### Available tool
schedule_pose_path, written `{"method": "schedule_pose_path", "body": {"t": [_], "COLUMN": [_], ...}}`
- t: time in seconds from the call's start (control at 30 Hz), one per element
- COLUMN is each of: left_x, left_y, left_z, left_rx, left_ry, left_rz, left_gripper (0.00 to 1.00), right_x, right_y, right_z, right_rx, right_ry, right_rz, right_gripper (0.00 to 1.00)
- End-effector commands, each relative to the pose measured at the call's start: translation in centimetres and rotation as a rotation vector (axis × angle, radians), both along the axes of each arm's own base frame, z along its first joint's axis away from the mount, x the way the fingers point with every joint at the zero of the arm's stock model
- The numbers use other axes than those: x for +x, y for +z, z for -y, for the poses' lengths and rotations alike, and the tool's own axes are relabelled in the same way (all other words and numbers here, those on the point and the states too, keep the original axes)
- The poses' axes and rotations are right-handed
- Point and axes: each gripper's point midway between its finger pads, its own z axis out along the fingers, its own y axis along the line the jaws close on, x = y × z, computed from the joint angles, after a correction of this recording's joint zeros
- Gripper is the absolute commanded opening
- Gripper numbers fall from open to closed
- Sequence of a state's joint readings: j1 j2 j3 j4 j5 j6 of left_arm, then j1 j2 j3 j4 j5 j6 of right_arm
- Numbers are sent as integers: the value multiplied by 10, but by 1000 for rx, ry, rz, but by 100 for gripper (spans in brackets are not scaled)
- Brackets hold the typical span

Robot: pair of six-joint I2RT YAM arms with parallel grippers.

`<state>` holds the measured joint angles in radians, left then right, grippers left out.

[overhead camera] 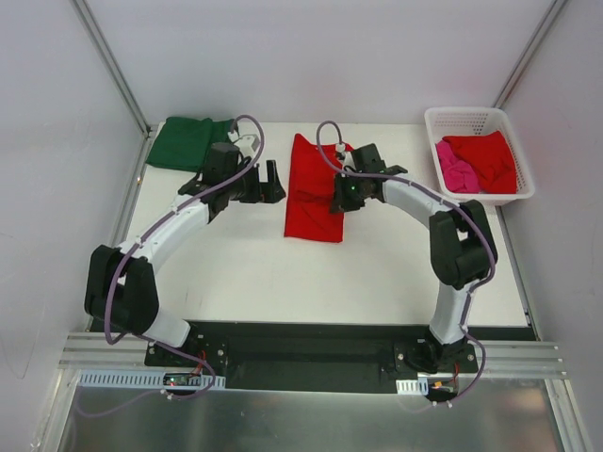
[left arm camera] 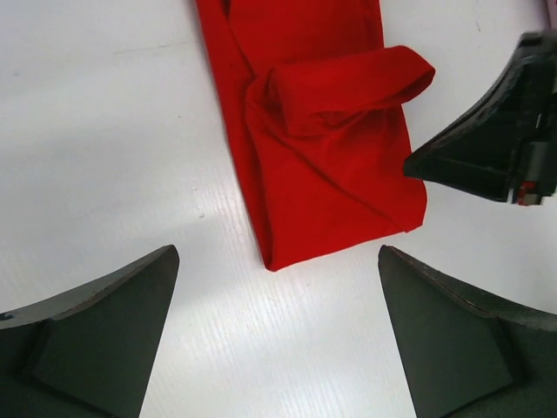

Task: Fold and stack the t-shirts
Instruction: Fold the tshirt

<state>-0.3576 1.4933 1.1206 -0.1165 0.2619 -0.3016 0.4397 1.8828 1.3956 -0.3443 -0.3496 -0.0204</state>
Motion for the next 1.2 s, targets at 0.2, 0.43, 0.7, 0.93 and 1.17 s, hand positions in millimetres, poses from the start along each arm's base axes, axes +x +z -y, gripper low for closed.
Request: {"method": "schedule_pose_path", "body": {"t": [0.2, 0.43, 0.7, 0.93, 1.17], "left_x": [6, 9, 10, 10, 12], "left_y": [34, 35, 30, 28, 28], "left_z": [-80, -80, -81, -81, -79], "left_rx": [-95, -105, -103, -104, -110], "left_ry": [209, 212, 226, 224, 216], "left_rz": [58, 53, 40, 33, 28], "left_gripper": [99, 99, 99, 99, 99], "right_x": [29, 40, 52, 67, 86], "right_y": [-12, -14, -27, -30, 1], "right_z": [-20, -30, -31, -35, -42], "right_rx": [-25, -22, -64, -102, -90], "right_ry": [42, 55, 60, 63, 67], "right_rz": [32, 31, 39, 76, 167], "right_gripper": [6, 6, 5, 4, 4]}}
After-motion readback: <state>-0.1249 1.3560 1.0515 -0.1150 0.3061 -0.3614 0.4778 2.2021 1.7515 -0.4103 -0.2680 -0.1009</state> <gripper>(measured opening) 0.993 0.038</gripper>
